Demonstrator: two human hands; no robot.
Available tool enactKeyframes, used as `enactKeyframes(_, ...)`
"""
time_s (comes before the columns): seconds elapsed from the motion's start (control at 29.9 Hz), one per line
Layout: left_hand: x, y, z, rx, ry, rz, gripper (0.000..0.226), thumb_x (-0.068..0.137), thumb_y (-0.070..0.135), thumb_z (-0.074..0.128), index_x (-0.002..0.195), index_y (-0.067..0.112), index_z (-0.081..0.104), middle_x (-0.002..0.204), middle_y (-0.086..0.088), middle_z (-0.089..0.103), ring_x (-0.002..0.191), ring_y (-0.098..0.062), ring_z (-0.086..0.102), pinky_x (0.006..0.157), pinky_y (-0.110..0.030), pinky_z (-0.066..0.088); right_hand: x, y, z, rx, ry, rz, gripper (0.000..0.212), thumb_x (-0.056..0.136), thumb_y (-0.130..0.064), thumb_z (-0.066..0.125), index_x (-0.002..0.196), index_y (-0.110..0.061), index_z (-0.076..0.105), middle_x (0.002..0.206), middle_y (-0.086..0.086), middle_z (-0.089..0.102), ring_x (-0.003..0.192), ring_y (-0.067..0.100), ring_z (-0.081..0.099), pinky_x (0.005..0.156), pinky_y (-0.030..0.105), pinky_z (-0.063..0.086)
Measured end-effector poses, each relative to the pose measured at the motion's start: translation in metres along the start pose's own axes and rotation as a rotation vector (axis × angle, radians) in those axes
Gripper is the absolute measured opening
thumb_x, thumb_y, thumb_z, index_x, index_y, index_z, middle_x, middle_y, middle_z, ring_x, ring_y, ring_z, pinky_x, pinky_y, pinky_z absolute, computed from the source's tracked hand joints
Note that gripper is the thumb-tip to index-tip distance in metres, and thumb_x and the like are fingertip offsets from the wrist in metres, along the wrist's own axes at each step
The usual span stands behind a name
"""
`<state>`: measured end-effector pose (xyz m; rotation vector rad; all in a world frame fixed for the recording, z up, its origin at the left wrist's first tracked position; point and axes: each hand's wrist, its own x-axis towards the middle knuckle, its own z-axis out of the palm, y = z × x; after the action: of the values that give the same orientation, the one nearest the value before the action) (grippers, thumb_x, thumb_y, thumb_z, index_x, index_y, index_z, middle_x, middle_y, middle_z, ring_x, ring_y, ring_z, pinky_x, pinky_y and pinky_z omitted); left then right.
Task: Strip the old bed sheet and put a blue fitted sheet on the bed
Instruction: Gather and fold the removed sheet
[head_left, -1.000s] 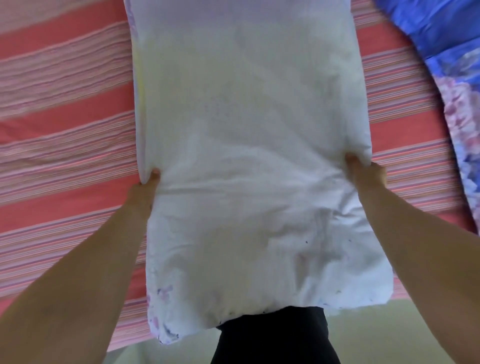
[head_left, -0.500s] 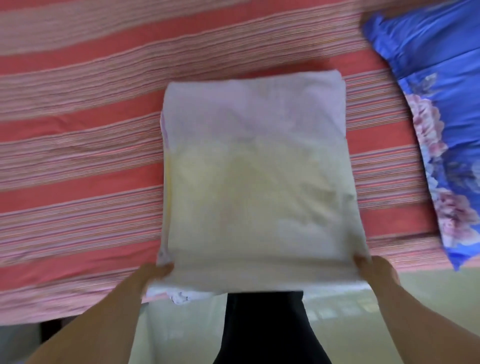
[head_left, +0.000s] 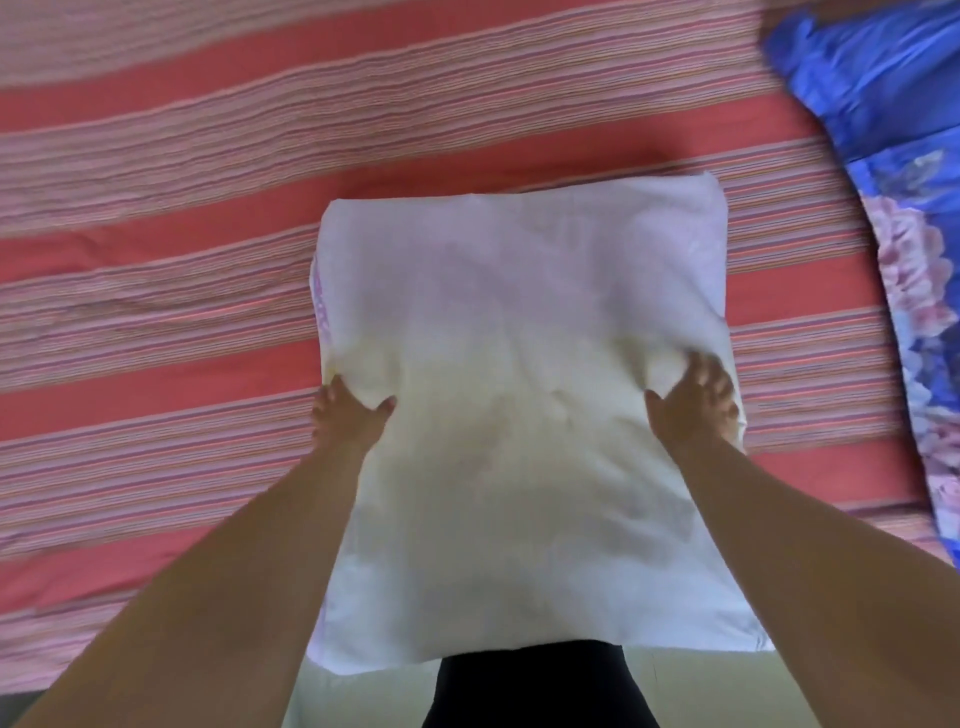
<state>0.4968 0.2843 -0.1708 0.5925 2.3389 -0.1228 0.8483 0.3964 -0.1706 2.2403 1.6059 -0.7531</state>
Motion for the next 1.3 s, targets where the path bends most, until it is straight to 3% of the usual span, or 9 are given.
enactKeyframes(0.17, 0.042, 0.084, -0.017, 0.289, 0.206, 0.578, 0.098, 0.083, 0.042, 0.067, 0.152, 0.023, 0.0, 0.16, -0.003, -0.002, 0.147, -0.027, 0.003, 0.117, -0.046, 0.015, 0.03, -0.111, 0.005, -0.29, 0.024, -0.649, 0.084, 0.088, -0.043, 0.059, 0.151, -0.031, 0.005, 0.16, 0.001, -0.006, 0.147, 0.026, -0.001, 0.117, 0.044, 0.015)
enactKeyframes(0.33, 0.105, 0.15, -0.068, 0.085, 0.312, 0.489, 0.1, 0.08, 0.047, 0.068, 0.152, 0.019, 0.006, 0.16, -0.004, 0.002, 0.147, -0.026, 0.0, 0.116, -0.048, 0.008, 0.08, -0.2, -0.007, -0.34, 0.219, -0.74, 0.069, 0.095, -0.021, 0.051, 0.151, -0.024, 0.011, 0.16, 0.005, 0.001, 0.147, 0.026, 0.004, 0.117, 0.045, 0.014)
enactKeyframes(0.5, 0.132, 0.156, -0.095, 0.524, 0.427, 0.917, 0.022, 0.075, 0.024, 0.073, 0.094, 0.016, 0.065, 0.104, -0.007, 0.064, 0.103, -0.029, 0.057, 0.099, -0.048, 0.034, 0.12, -0.242, -0.024, -0.518, 0.212, -0.817, 0.065, 0.088, -0.017, 0.053, 0.146, -0.013, 0.026, 0.139, 0.015, 0.042, 0.133, 0.034, 0.034, 0.112, 0.054, 0.017)
enactKeyframes(0.6, 0.132, 0.124, -0.076, 0.665, 0.516, 1.252, 0.031, 0.052, 0.004, 0.075, 0.079, 0.011, 0.062, 0.081, -0.01, 0.064, 0.056, -0.029, 0.058, 0.066, -0.037, 0.049, 0.117, -0.233, -0.018, -0.635, 0.289, -1.14, 0.041, 0.064, -0.006, 0.073, 0.103, -0.006, 0.064, 0.095, 0.016, 0.062, 0.088, 0.036, 0.059, 0.07, 0.042, 0.049)
enactKeyframes(0.7, 0.121, 0.101, -0.065, 0.738, 0.352, 0.995, 0.066, 0.063, 0.025, 0.081, 0.121, 0.011, 0.054, 0.113, -0.014, 0.062, 0.064, -0.032, 0.064, 0.05, -0.032, 0.049, 0.109, -0.218, -0.012, -0.611, 0.263, -1.306, 0.038, 0.052, -0.008, 0.076, 0.089, -0.005, 0.066, 0.086, 0.014, 0.062, 0.072, 0.033, 0.061, 0.056, 0.041, 0.05)
enactKeyframes(0.94, 0.108, 0.12, -0.115, 0.73, -0.166, 0.251, 0.099, 0.069, 0.091, 0.024, 0.145, 0.026, 0.026, 0.123, -0.006, 0.06, 0.115, -0.03, 0.055, 0.081, -0.038, 0.038, 0.095, -0.209, -0.018, -0.591, 0.089, -1.056, 0.058, 0.089, -0.063, 0.034, 0.118, -0.016, 0.053, 0.104, 0.007, 0.067, 0.104, 0.034, 0.057, 0.065, 0.037, 0.038)
enactKeyframes(1.14, 0.131, 0.153, -0.126, 0.482, 0.161, 0.54, 0.061, 0.09, 0.062, 0.041, 0.139, 0.025, 0.041, 0.143, -0.011, 0.041, 0.125, -0.038, 0.044, 0.098, -0.05, 0.041, 0.1, -0.229, -0.041, -0.488, -0.366, -0.815, 0.085, 0.081, -0.07, -0.008, 0.103, -0.028, 0.063, 0.106, 0.004, 0.066, 0.13, 0.031, 0.04, 0.107, 0.051, 0.029)
enactKeyframes(1.24, 0.126, 0.171, -0.101, 0.814, 0.02, 0.93, 0.063, 0.077, 0.046, 0.068, 0.134, 0.033, 0.045, 0.154, 0.0, 0.024, 0.14, -0.029, 0.022, 0.112, -0.053, 0.022, 0.09, -0.235, -0.045, -0.572, -0.378, -0.862, 0.052, 0.098, -0.042, 0.016, 0.107, -0.023, 0.064, 0.103, 0.004, 0.067, 0.118, 0.026, 0.051, 0.116, 0.048, 0.013)
enactKeyframes(1.3, 0.113, 0.173, -0.083, 0.919, -0.03, 1.099, 0.041, 0.077, 0.04, 0.066, 0.115, 0.028, 0.058, 0.134, 0.0, 0.05, 0.127, -0.023, 0.042, 0.109, -0.045, 0.022, 0.09, -0.237, -0.053, -0.63, -0.416, -0.777, 0.031, 0.095, -0.031, 0.035, 0.111, -0.023, 0.061, 0.105, 0.003, 0.064, 0.118, 0.028, 0.051, 0.109, 0.042, 0.029)
